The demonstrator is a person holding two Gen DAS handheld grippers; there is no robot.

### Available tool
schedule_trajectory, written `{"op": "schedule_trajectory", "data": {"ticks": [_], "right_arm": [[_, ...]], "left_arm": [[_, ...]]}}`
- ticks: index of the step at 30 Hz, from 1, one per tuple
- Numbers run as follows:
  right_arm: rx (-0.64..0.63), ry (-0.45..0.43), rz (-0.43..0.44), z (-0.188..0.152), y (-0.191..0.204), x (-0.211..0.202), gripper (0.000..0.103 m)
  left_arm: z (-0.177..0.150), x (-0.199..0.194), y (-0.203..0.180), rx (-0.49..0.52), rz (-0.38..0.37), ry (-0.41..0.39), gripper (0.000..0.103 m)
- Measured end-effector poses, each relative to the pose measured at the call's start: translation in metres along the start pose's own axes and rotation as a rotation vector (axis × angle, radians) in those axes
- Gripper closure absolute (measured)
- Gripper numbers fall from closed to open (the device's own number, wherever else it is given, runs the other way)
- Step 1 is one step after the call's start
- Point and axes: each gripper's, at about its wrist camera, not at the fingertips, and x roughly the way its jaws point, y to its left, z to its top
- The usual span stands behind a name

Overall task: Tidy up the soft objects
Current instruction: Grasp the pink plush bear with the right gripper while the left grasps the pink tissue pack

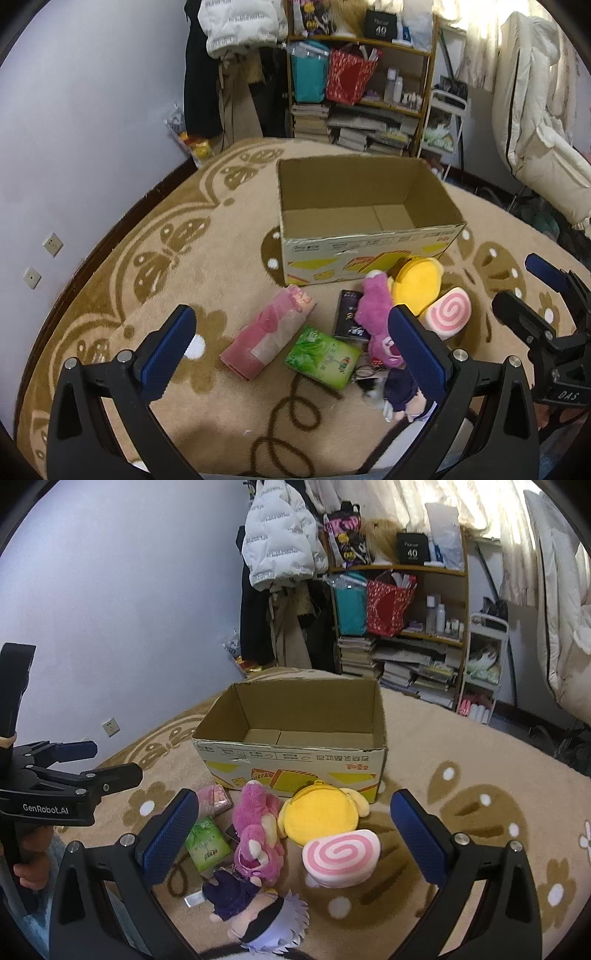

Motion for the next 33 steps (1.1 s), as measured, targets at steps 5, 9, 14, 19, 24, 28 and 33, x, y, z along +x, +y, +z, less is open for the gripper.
{"op": "schedule_trajectory", "data": {"ticks": [5, 9, 14, 19, 24, 28, 33], "right_arm": [[0.021, 0.039, 0.023, 0.012, -0.002, 0.024, 0.000], [-0.004, 0.063, 0.026, 0.021, 0.002, 0.042, 0.000], [-0.010, 0.111, 0.038, 0.026, 0.006, 0.069, 0.000], [0.012, 0.150, 0.063, 0.024, 0.008, 0.092, 0.000], [0.018, 0.196, 0.077, 0.013, 0.012, 0.115, 0.004], [0.041, 0.247, 0.108, 0.000, 0.013, 0.129, 0.016], [0.054, 0.285, 0.138, -0.013, 0.020, 0.137, 0.035]], "left_arm": [[0.010, 0.021, 0.017, -0.026, -0.015, 0.074, 0.000], [0.021, 0.045, 0.026, -0.017, -0.026, 0.140, 0.000], [0.034, 0.077, 0.035, -0.003, -0.030, 0.203, 0.000], [0.030, 0.112, 0.046, -0.019, -0.046, 0.283, 0.000], [0.018, 0.142, 0.055, -0.033, -0.044, 0.350, 0.000], [0.010, 0.164, 0.060, -0.060, -0.066, 0.413, 0.000], [0.003, 0.181, 0.053, -0.018, -0.088, 0.456, 0.001]]}}
